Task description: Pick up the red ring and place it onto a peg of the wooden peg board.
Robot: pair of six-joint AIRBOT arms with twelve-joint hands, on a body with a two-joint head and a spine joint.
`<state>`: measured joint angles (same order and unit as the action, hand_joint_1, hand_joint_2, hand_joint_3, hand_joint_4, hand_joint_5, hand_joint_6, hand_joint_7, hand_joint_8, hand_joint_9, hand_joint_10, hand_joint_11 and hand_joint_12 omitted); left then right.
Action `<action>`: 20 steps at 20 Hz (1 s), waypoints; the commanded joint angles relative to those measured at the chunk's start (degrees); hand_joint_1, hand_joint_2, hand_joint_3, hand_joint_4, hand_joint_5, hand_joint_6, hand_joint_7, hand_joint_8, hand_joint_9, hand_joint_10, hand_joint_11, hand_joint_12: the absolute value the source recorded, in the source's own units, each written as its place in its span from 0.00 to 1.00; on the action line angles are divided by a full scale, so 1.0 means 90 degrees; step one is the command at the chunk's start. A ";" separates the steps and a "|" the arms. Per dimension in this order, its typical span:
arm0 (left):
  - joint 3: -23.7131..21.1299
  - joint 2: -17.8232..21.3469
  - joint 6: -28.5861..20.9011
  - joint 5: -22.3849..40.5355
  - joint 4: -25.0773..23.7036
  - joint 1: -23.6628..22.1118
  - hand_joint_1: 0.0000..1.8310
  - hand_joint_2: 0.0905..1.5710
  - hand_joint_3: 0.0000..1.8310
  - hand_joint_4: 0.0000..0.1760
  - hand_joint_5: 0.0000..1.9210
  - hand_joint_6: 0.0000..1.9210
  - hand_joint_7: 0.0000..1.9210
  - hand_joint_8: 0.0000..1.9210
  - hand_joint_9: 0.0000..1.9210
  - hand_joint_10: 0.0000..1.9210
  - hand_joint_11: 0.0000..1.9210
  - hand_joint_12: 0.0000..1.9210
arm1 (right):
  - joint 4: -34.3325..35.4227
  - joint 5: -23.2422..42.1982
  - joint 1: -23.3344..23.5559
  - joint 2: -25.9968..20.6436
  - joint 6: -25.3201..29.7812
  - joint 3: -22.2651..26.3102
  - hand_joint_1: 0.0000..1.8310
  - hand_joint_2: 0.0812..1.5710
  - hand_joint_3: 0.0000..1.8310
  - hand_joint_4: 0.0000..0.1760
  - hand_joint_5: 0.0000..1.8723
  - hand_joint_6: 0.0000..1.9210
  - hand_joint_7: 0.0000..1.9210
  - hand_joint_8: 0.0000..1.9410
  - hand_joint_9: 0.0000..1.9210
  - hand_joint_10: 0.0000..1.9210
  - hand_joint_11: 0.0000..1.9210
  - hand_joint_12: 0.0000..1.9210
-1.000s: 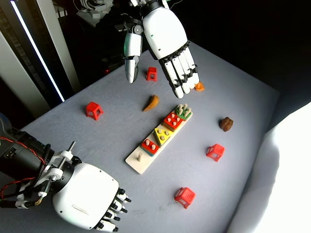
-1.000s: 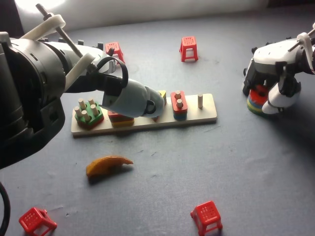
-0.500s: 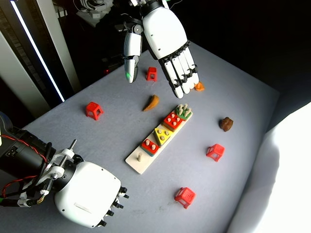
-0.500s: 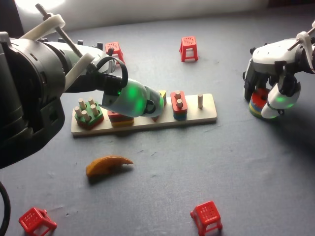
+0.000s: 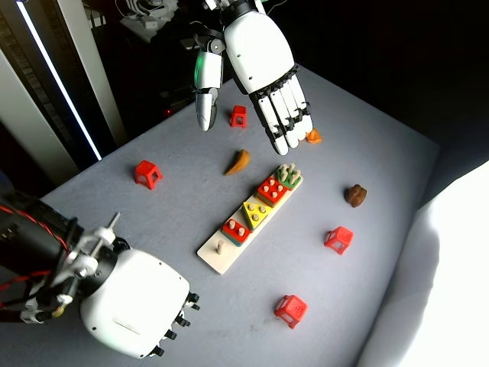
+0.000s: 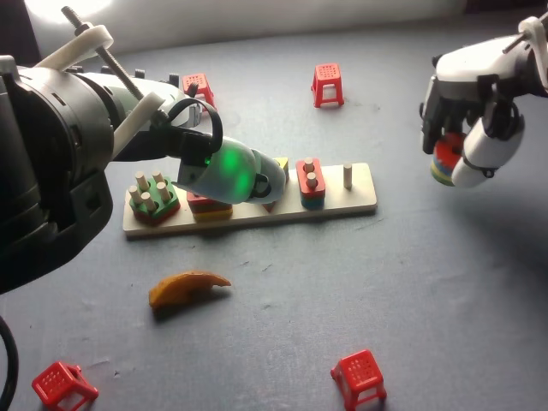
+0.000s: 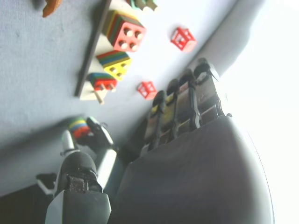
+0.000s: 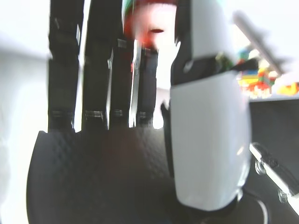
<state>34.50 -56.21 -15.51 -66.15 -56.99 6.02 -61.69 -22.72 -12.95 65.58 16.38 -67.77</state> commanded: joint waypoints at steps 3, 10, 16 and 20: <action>0.0009 0.0000 -0.0025 0.0050 -0.0521 -0.0031 0.00 0.68 0.00 0.00 0.00 0.00 0.00 0.00 0.00 0.00 0.00 0.00 | -0.0171 0.0207 0.0276 0.0000 -0.0143 0.0077 0.77 0.62 0.00 0.00 0.61 0.38 0.68 0.16 0.62 0.36 0.61 0.31; 0.0010 0.0000 -0.0027 0.0025 -0.0523 -0.0028 0.00 0.68 0.00 0.00 0.00 0.00 0.00 0.00 0.00 0.00 0.00 0.00 | -0.0178 0.0196 0.0614 0.0437 -0.0495 0.0078 0.77 0.63 0.00 0.00 0.60 0.40 0.66 0.23 0.60 0.39 0.60 0.28; 0.0012 0.0003 -0.0026 0.0021 -0.0525 -0.0025 0.00 0.68 0.00 0.00 0.00 0.00 0.00 0.00 0.00 0.00 0.00 0.00 | -0.0186 0.0150 0.0711 0.0855 -0.0516 -0.0047 0.77 0.62 0.00 0.00 0.60 0.40 0.66 0.22 0.60 0.38 0.62 0.28; 0.0001 0.0003 -0.0026 0.0021 -0.0524 -0.0019 0.00 0.68 0.00 0.00 0.00 0.00 0.00 0.00 0.00 0.00 0.00 0.00 | -0.0186 0.0058 0.0677 0.1157 -0.0542 -0.0355 0.76 0.63 0.00 0.00 0.58 0.43 0.62 0.27 0.60 0.40 0.60 0.29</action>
<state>34.50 -56.21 -15.53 -66.24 -56.97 6.02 -61.52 -23.53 -7.29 76.34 11.70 -70.96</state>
